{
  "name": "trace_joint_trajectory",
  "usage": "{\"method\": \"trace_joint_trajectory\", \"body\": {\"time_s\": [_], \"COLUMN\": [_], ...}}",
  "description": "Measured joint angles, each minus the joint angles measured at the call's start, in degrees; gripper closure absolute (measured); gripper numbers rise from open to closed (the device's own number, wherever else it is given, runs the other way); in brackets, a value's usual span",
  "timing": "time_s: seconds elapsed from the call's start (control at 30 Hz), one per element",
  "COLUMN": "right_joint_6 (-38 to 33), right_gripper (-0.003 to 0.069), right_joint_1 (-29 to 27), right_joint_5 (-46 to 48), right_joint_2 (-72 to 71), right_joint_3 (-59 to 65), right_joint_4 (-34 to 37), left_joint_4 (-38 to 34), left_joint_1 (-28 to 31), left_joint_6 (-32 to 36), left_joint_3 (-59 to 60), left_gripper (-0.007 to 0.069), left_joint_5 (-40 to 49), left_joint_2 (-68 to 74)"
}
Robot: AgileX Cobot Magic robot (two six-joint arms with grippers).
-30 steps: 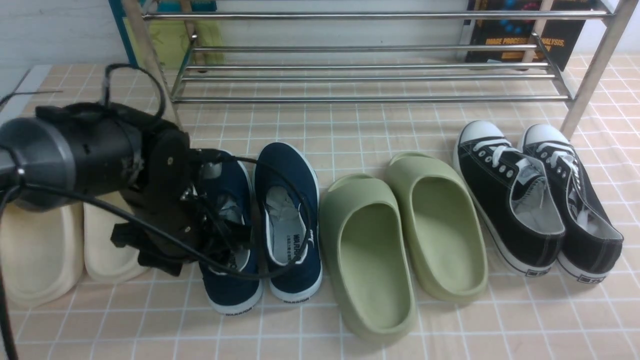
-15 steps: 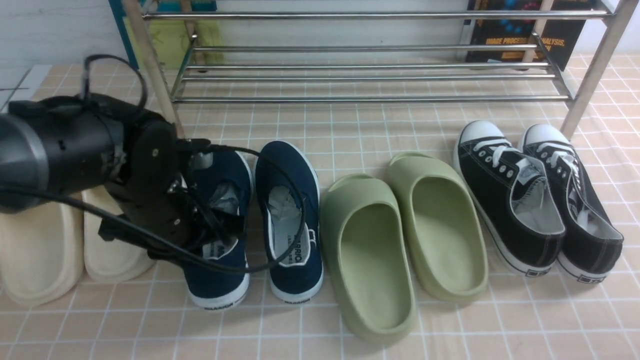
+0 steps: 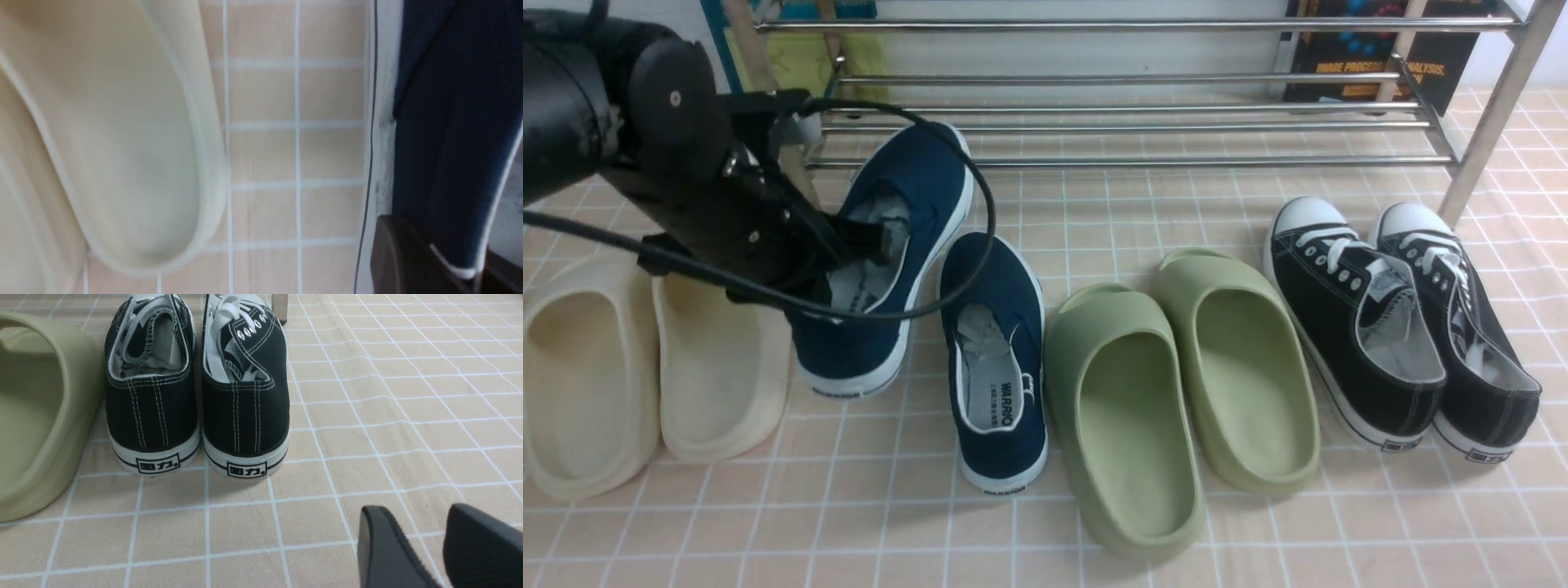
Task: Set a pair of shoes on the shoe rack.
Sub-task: Use the left arm to put a shoe into the shoe rack
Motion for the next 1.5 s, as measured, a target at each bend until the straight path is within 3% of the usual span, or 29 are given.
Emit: {"method": "trace_joint_trajectory", "body": {"time_s": [0.47, 0.67, 0.9, 1.13, 1.27, 1.33, 1.5], "right_joint_6": [0.0, 0.0, 0.0, 0.0, 0.0, 0.0, 0.0], "right_gripper": [0.0419, 0.0419, 0.0419, 0.0419, 0.0419, 0.0419, 0.0419], "right_joint_1": [0.0, 0.0, 0.0, 0.0, 0.0, 0.0, 0.0], "right_joint_5": [0.0, 0.0, 0.0, 0.0, 0.0, 0.0, 0.0], "right_joint_2": [0.0, 0.0, 0.0, 0.0, 0.0, 0.0, 0.0], "right_joint_3": [0.0, 0.0, 0.0, 0.0, 0.0, 0.0, 0.0], "right_joint_4": [0.0, 0.0, 0.0, 0.0, 0.0, 0.0, 0.0], "left_joint_4": [-0.96, 2.07, 3.11, 3.39, 3.27, 3.39, 3.62], "left_joint_1": [2.7, 2.7, 2.72, 2.83, 2.83, 2.83, 2.73], "left_joint_6": [1.55, -1.48, -3.04, -3.42, -3.42, -2.26, 4.22], "left_joint_3": [-24.3, -39.41, -47.91, -49.49, -49.49, -49.49, -49.49], "left_gripper": [0.0585, 0.0585, 0.0568, 0.0442, 0.0358, 0.0312, 0.0294], "left_joint_5": [2.25, 1.8, -1.37, -5.61, -3.34, 0.6, 10.62], "left_joint_2": [21.13, 31.48, 38.54, 39.83, 39.51, 38.29, 32.65]}}
